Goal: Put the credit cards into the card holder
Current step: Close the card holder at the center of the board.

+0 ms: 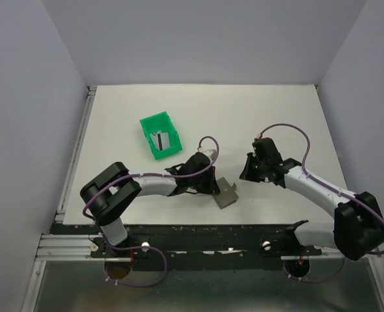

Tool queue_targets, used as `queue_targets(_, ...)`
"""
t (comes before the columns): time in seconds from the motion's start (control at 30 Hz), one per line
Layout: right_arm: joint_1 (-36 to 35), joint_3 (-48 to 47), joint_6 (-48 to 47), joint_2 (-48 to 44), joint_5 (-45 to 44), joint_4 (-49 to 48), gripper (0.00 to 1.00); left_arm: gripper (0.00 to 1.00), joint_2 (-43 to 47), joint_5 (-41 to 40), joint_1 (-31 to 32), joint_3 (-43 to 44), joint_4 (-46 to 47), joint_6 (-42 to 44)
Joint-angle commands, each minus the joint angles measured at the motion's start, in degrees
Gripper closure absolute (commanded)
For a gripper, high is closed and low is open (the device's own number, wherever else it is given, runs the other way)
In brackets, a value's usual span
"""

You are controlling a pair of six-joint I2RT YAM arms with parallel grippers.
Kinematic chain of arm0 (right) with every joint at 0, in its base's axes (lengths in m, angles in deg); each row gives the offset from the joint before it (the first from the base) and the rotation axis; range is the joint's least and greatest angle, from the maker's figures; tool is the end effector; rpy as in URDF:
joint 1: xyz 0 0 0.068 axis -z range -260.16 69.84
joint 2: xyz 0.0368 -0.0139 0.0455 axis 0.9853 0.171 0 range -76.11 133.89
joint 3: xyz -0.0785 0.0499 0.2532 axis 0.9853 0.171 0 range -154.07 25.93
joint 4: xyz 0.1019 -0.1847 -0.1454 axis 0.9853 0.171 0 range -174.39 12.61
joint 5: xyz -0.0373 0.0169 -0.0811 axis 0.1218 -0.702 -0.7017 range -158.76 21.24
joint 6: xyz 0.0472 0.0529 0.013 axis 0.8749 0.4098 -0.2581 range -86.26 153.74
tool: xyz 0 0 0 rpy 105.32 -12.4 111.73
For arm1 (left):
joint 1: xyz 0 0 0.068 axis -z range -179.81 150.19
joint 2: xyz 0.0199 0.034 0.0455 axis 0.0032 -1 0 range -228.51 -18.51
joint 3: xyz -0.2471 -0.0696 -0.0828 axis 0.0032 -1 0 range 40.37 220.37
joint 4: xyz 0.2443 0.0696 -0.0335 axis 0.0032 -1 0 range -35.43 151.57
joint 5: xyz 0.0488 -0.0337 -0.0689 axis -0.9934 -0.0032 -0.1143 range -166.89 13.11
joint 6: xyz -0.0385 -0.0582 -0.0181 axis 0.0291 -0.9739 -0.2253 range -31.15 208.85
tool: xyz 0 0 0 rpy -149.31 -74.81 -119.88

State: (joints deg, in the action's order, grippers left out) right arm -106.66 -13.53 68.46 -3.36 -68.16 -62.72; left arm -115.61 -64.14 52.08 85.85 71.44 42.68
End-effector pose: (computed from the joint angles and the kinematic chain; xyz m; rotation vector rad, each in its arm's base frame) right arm 0.2256 0.1132 0.1721 0.1812 2.5812 0.4279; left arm 0.2036 -0.2807 0.1338 0.2547 2.5399 -1.0489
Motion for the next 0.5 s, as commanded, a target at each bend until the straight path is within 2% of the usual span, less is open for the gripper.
queue_targets(0.0,0.3,0.0,-0.6,1.1,6.3,-3.7,0.81,1.00,-1.4,1.4,0.9,-1.1,-1.8,0.2)
queue_targets(0.47,0.3,2.2,-0.5,4.2,13.5,-5.8,0.80,1.00,-1.6,1.5,1.1,0.4,-2.5,0.9)
